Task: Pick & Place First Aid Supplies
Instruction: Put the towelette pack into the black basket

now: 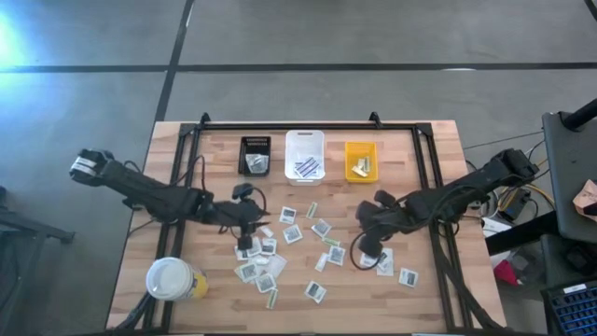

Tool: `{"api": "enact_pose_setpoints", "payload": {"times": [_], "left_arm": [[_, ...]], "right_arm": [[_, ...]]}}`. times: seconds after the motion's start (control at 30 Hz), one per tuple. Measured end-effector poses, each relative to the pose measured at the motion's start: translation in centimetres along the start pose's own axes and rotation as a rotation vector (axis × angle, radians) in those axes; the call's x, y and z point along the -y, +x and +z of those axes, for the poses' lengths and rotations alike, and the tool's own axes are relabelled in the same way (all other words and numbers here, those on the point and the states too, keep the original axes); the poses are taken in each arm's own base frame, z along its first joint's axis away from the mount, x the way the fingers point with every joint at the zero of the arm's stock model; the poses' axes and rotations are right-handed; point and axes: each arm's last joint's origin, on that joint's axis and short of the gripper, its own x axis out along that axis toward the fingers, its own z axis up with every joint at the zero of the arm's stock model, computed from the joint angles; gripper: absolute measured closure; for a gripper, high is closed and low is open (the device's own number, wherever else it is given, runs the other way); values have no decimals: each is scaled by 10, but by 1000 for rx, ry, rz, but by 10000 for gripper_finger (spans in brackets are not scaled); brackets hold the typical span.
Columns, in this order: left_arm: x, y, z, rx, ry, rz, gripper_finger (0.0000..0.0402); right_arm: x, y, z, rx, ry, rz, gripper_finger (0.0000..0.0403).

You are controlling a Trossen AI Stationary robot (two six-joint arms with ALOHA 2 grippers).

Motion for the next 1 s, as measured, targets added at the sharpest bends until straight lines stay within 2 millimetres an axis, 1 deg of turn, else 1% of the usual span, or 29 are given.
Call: {"api": "enact_pose_setpoints", "payload": {"times": [0.07,0.17,0.3,0.47,0.6,0.73,0.83,1.0], "left_arm": [[1,-3,-1,-45,-26,1,287],[2,-5,-4,-106,-63,11,287],[1,-5,-9,-154,-87,25,287],[1,-6,-12,-178,-113,34,287],[2,-6,-12,-178,-110,28,287],[4,-7,-13,-183,-106,25,287],[4,-7,-13,-183,-107,26,287],[4,-7,-13,-182,-107,26,287]], "right_arm": [[-5,-5,0,-7,-7,30,360],[-12,-9,-6,-25,-9,57,360],[-24,-14,-19,-53,-24,103,360],[-39,-17,-37,-77,-89,131,360],[-50,-15,-51,-106,-152,128,360],[-62,-10,-59,-141,-196,113,360],[-74,-5,-59,-175,-228,91,360],[-88,2,-59,-271,-342,-35,360]]}}
